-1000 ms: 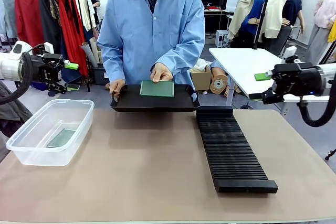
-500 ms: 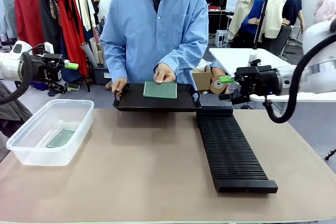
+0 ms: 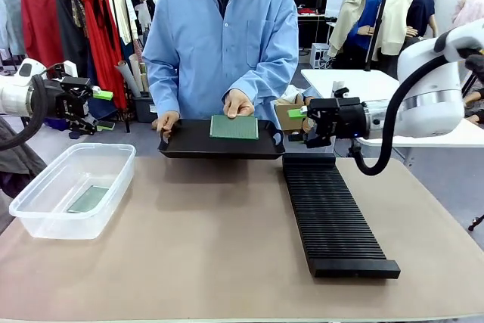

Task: Sort PCBs into racks and boxes based on the side picked up.
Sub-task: Pick up the Blank PCB handed by the Human.

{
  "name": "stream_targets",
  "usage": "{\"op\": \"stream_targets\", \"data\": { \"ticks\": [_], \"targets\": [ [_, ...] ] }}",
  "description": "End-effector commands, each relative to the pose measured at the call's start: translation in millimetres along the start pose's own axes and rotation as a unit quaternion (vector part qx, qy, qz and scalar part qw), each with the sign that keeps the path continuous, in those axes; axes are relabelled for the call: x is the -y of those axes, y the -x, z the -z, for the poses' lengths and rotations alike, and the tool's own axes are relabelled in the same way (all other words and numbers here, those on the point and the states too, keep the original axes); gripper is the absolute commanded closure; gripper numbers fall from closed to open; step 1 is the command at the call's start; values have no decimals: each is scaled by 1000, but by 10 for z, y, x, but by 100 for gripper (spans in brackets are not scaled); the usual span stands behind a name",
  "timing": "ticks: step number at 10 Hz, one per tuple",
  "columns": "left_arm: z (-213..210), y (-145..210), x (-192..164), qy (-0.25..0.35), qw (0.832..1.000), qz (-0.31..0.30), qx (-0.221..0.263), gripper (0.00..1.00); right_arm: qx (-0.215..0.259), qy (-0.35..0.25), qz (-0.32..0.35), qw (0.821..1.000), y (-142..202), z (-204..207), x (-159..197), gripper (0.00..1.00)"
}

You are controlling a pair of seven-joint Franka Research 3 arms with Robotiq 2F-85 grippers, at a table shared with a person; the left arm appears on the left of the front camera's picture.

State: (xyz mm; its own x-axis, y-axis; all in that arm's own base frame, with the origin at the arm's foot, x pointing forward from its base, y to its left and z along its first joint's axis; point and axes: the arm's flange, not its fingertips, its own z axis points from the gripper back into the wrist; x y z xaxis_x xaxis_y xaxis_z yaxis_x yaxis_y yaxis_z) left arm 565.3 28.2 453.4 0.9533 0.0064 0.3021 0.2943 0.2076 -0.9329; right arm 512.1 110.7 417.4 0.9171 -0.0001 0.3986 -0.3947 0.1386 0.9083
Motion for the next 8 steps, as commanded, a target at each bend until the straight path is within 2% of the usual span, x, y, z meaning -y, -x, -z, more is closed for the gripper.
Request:
{"op": "stream_targets", "data": {
  "ticks": [1, 8],
  "targets": [
    [-12, 1, 22, -1, 1000, 2, 2, 0, 8, -4, -14, 1000, -103, 212, 84, 0],
    [-12, 1, 22, -1, 1000, 2, 2, 0, 7, 6, -27, 1000, -407, 747, 8, 0]
  ]
}}
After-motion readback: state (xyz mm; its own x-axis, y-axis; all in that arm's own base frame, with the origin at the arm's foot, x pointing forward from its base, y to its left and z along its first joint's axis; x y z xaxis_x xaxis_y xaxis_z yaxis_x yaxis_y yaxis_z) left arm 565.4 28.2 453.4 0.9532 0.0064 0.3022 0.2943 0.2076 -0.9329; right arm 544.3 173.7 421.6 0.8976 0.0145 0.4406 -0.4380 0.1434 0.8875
